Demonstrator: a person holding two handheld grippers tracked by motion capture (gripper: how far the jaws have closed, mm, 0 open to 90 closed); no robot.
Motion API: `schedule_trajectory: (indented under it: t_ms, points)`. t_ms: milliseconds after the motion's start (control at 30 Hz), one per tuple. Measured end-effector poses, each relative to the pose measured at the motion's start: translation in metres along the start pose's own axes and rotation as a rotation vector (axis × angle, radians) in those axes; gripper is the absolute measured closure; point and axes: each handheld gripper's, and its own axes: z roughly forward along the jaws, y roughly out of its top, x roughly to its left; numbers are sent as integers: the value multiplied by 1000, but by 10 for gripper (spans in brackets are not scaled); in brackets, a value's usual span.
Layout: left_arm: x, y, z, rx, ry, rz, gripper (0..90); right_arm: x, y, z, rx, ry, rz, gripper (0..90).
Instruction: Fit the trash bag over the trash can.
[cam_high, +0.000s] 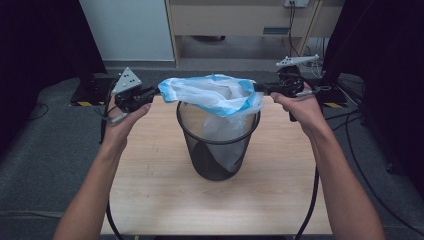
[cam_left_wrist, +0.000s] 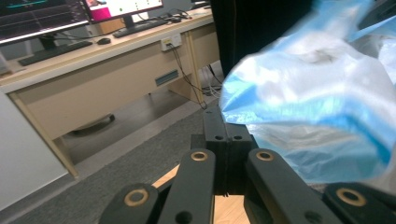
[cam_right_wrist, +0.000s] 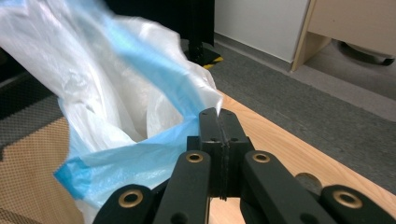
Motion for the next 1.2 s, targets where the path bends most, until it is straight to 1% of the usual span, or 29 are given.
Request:
schedule_trajectory:
  t_ms: [33,67,100,167,233,300,333,400,467,500,567,633,700,800,867,900,933,1033,1067,1100,1133,1167,1200]
  points:
    - [-3,1,3,5,-2,-2,900,1,0,0,2,0,-8,900]
    - [-3,2,7,-12,-13,29,900,3,1,0,-4,13,-15,877]
    - [-5,3,9,-9,-15,33,900,5,2,0,-9,14,-25,843]
    - [-6,3,14,-10,-19,27,900,11,4,-1,-24,5,-41,734]
    - [-7,5,17,-11,-20,32,900,16,7,-1,-26,-9,-59,591]
    - [-7,5,20,-14,-20,31,900,22,9,-1,-32,-20,-75,483]
    - [-6,5,21,-17,-20,33,900,24,11,-1,-35,-30,-81,454]
    - [-5,6,22,-22,-15,29,900,27,15,-1,-35,-36,-83,480]
    - [-3,6,24,-25,-10,30,900,27,18,1,-21,-54,-96,643]
    - [-1,6,25,-28,-8,31,900,26,20,2,-17,-62,-98,698]
    - [1,7,27,-29,-4,23,900,23,22,5,-10,-63,-76,831]
    - [3,7,29,-31,1,24,900,18,23,9,-4,-66,-60,899]
    - [5,7,32,-35,9,15,900,13,23,14,3,-72,-40,900]
    - [8,8,36,-30,20,14,900,4,20,21,22,-97,-10,900]
    - [9,7,39,-33,21,6,900,-2,16,25,38,-114,5,900]
    - [9,6,41,-24,20,9,900,-4,14,28,46,-120,3,900]
    - [7,5,42,0,26,-10,900,-7,12,29,55,-125,12,900]
    - [7,1,50,33,29,1,900,-15,6,34,83,-143,33,900]
    - [8,0,54,25,24,21,900,-17,3,35,92,-144,40,900]
    - [9,-1,56,35,23,22,900,-19,1,36,97,-147,46,900]
    - [8,-3,58,59,29,-6,900,-20,-1,37,107,-147,55,900]
    - [8,-4,59,65,28,-5,900,-21,-5,38,123,-148,54,900]
    - [9,-7,64,87,31,1,900,-22,-7,40,131,-150,56,900]
